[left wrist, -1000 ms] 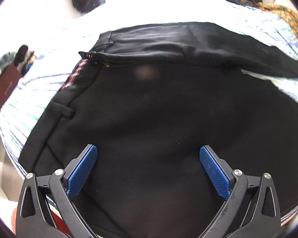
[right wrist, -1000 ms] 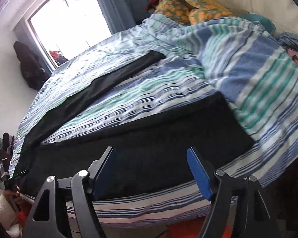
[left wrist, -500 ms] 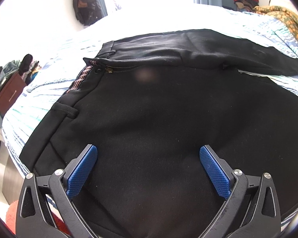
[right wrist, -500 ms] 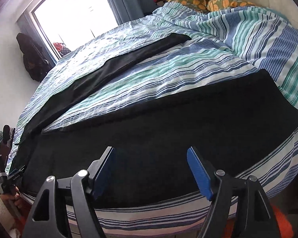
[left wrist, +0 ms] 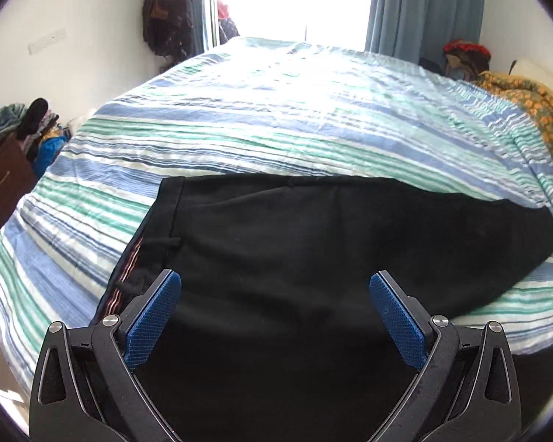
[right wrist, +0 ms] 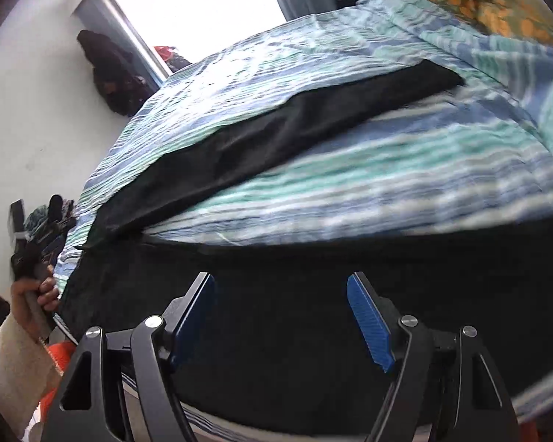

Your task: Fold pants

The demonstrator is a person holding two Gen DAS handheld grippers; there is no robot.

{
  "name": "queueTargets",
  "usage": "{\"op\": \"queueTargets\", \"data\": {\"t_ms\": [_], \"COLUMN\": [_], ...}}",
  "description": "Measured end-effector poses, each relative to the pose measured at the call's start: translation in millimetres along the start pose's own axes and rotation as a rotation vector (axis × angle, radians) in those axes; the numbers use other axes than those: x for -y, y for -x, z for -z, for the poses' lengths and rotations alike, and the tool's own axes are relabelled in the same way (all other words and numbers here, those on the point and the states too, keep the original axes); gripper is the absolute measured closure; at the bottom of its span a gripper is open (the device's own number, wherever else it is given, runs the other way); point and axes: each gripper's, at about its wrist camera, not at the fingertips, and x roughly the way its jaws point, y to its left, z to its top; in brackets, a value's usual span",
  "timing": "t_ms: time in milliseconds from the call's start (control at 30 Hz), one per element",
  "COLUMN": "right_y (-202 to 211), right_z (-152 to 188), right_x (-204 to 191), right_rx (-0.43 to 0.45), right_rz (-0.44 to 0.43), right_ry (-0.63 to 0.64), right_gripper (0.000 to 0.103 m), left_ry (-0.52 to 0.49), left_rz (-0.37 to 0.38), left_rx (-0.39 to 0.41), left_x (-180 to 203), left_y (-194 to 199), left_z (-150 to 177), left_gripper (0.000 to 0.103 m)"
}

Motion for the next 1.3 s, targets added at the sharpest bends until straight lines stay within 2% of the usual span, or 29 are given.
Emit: {"op": "queueTargets", "data": {"t_ms": [67, 133, 200, 267, 367, 400, 467, 533, 600, 700, 767, 800, 833, 867, 900, 933, 1000, 1033, 1100, 1133, 1267, 1300], "right_y": [-35.8, -78.3, -125.9, -174.1, -232.3, -244.2, -256.3, -253.2, -233.6, -187.3, -153.7, -136.0, -116.4, -99.0, -85.6, -77.7, -77.5, -87.4, -105.5, -111.1, -114.0, -114.3], "right_z": [-38.9, -74.3, -98.1, -112.0, -123.4, -126.2, -139.9, -171.4, -207.1, -241.5, -245.5, -245.0, -243.3, -240.2, -234.8, -227.5, -211.9, -205.5, -196.5, -194.6, -201.3, -207.6], "right_x": [-36.6, -73.5, -105.8, -126.1, -126.9, -116.9, -73.1, -4.0, 80.2, 205.9, 260.8, 275.9, 284.4, 289.6, 293.3, 296.9, 305.0, 302.3, 304.0, 306.9, 322.7, 323.8], "right_rx": [-0.021, -0.051, -0.099, -0.171, -0.304, -0.327, -0.330, -0.287, -0.201, -0.094, -0.059, -0.031, 0.029, 0.088, 0.139, 0.171, 0.158, 0.116, 0.033, 0.028, 0.166, 0.176], "right_rz": [-0.061, -0.130, -0.198, -0.253, -0.328, -0.313, -0.224, -0.132, -0.009, 0.262, 0.420, 0.466, 0.430, 0.388, 0.301, 0.175, 0.003, -0.033, 0.013, 0.054, 0.088, 0.118], "right_ry": [0.066, 0.143, 0.200, 0.238, 0.332, 0.372, 0.427, 0.380, 0.241, -0.031, -0.169, -0.211, -0.251, -0.297, -0.352, -0.415, -0.525, -0.564, -0.600, -0.611, -0.693, -0.680], "right_gripper": [0.028, 0.025, 0.025, 0.025, 0.025, 0.025, 0.025, 0.027, 0.030, 0.032, 0.032, 0.033, 0.035, 0.032, 0.031, 0.031, 0.031, 0.031, 0.031, 0.032, 0.036, 0.045], "left_ry": [0.001, 0.000, 0.012, 0.006, 0.017, 0.016, 0.017, 0.015, 0.012, 0.011, 0.011, 0.010, 0.009, 0.008, 0.007, 0.007, 0.006, 0.005, 0.004, 0.003, 0.001, 0.000], "left_rz": [-0.048, -0.067, -0.032, -0.035, -0.021, -0.022, -0.026, -0.030, -0.034, -0.036, -0.038, -0.040, -0.042, -0.044, -0.045, -0.046, -0.048, -0.050, -0.053, -0.054, -0.061, -0.063], "left_rx": [-0.066, -0.144, -0.072, -0.052, -0.038, -0.030, -0.011, 0.000, 0.004, 0.005, 0.005, 0.005, 0.005, 0.005, 0.005, 0.006, 0.006, 0.006, 0.005, 0.005, 0.002, 0.002], "left_x": [-0.8, -8.0, -12.4, -11.9, -13.8, -13.9, -13.2, -10.5, -8.9, -11.5, -13.1, -12.1, -11.2, -10.2, -7.8, -7.5, -7.4, -6.9, -6.1, -5.8, -3.0, -2.3], "left_y": [-42.9, -82.4, -84.3, -81.8, -80.6, -79.9, -78.1, -77.4, -77.3, -79.6, -81.6, -82.1, -82.7, -83.1, -83.4, -83.4, -83.7, -83.9, -84.0, -84.2, -85.6, -86.0], "left_z": [1.3, 18.5, 33.0, 35.8, 38.9, 40.5, 44.2, 46.6, 47.8, 45.1, 42.6, 42.8, 43.0, 43.4, 43.6, 43.4, 43.6, 43.6, 43.5, 43.4, 43.4, 43.5], "left_gripper": [0.001, 0.000, 0.000, 0.000, 0.000, 0.000, 0.000, 0.000, 0.000, 0.000, 0.000, 0.000, 0.000, 0.000, 0.000, 0.000, 0.000, 0.000, 0.000, 0.000, 0.000, 0.000]}}
